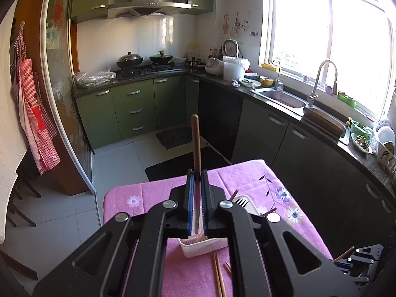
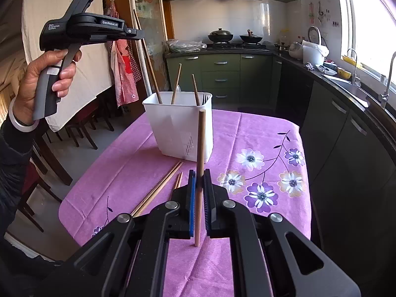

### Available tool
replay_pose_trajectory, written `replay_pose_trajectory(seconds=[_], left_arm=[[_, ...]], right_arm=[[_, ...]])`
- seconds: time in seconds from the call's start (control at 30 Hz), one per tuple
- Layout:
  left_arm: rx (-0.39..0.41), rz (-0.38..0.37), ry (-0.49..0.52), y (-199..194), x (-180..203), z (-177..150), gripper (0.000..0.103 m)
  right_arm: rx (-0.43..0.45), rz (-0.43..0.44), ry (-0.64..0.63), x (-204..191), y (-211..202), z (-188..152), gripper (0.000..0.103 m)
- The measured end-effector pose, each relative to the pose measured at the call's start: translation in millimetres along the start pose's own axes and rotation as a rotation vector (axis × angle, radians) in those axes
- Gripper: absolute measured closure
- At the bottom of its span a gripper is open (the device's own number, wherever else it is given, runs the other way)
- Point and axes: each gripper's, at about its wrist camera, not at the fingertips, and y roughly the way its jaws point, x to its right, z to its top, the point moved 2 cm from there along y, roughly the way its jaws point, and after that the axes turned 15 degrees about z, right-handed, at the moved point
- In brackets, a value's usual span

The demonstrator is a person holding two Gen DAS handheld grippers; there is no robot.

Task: Organize utensils
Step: 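Lower the chopstick into the white holder and open the left tool while the right tool carries its chopstick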

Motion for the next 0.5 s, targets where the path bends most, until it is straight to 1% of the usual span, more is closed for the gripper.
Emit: replay_pose_trajectory(seconds=[0.17,0.23,0.37,0.5], left_arm=[[-0.039,-0.001,0.027,6.5,0.3,-15.1,0.097],[-0.046,-0.002,0.032,4.3,-1.1,-20.1,0.09],[-0.039,-0.015,0.035,-9.9,-5.9,-33.3,0.089],[-0.029,-0.036,0.036,-37.7,-13.4,-54.2,0.089]], right_arm=[[0.006,0.005,-0.01,-4.5,0.9,5.0,0.096],[0.01,0.006,-0.019,-7.3,0.3,8.2,0.096],[0.035,0.017,-0.032,-12.0,-0.7,23.5,0.096],[0.068,0.044,-0.049,-17.5,-1.1,50.4,0.096]])
